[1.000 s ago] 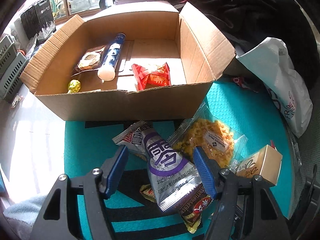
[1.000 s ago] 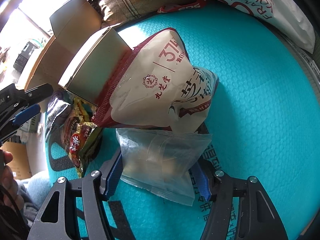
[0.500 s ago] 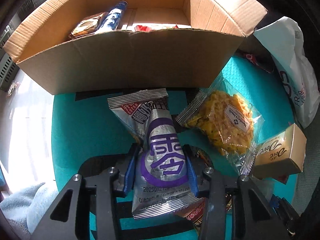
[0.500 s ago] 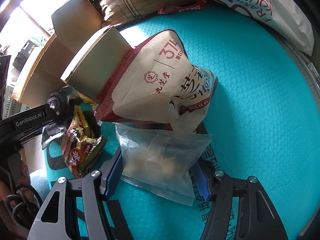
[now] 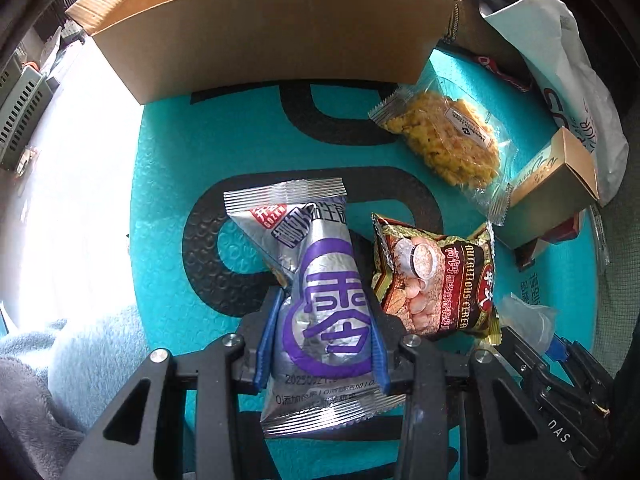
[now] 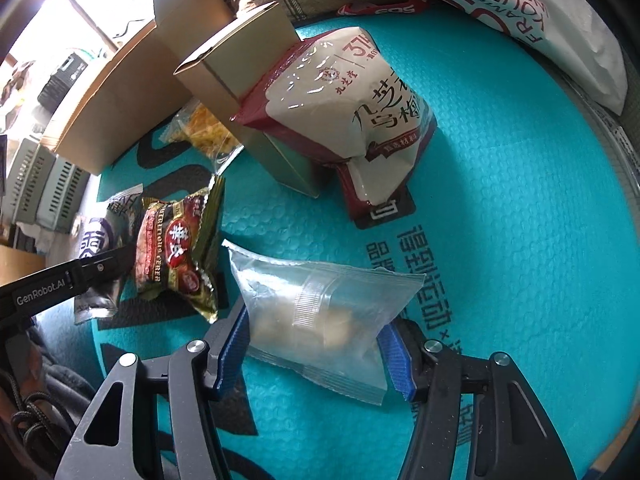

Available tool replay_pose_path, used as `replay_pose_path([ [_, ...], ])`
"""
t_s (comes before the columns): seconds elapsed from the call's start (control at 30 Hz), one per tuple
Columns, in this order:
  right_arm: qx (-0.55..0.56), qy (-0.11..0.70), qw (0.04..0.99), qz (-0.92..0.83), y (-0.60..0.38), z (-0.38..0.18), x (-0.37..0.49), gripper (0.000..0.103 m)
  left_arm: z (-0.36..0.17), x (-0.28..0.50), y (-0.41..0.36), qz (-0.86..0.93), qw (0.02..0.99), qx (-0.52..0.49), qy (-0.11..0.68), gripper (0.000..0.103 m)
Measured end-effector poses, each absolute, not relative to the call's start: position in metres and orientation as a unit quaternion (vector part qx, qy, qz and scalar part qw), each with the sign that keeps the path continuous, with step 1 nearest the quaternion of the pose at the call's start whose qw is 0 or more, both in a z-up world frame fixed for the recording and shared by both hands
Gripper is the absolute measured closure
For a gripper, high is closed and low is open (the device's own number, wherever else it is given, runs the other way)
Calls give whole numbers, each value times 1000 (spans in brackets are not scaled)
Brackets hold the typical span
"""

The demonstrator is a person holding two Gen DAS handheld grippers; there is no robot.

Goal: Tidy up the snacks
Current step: 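Lift the silver pack and clear bag with both tools toward the box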

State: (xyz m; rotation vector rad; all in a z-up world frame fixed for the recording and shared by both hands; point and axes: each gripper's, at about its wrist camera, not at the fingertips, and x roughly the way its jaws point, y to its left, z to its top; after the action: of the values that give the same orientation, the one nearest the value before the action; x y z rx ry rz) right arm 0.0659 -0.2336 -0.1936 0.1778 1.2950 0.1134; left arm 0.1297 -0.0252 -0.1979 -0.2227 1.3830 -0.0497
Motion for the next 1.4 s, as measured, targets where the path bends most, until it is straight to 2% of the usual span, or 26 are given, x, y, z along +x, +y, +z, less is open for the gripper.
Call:
replay_pose_path([
  [0.23,78,609,787,59,-233,-194,51,43,-207,126,-37,-19,762,-89,641,65],
  [0.57,60,622,779,46,-223,-196,60,36,-217,134,-52,-15,765,-51,642,63],
  [0.7,47,621,782,44,-214,-200,63,32,-222,137,-56,-23,766,-46,641,57],
  [0.73,41,618,784,42,-212,-200,63,32,-222,137,-58,-24,768,-43,639,57],
  [0.77,35,616,786,39,-210,-200,63,37,-221,137,-58,-24,771,-42,635,57],
  [0.8,32,612,789,40,-209,-199,62,42,-220,137,-62,-22,774,-44,631,62],
  [0.9,44,605,793,53,-210,-195,60,47,-218,132,-60,-15,779,-47,625,66],
  [0.97,51,604,794,54,-212,-191,59,48,-217,131,-60,-20,779,-53,625,70],
  [1.4,72,595,796,85,-216,-161,50,49,-177,97,-60,-52,799,-75,594,71],
])
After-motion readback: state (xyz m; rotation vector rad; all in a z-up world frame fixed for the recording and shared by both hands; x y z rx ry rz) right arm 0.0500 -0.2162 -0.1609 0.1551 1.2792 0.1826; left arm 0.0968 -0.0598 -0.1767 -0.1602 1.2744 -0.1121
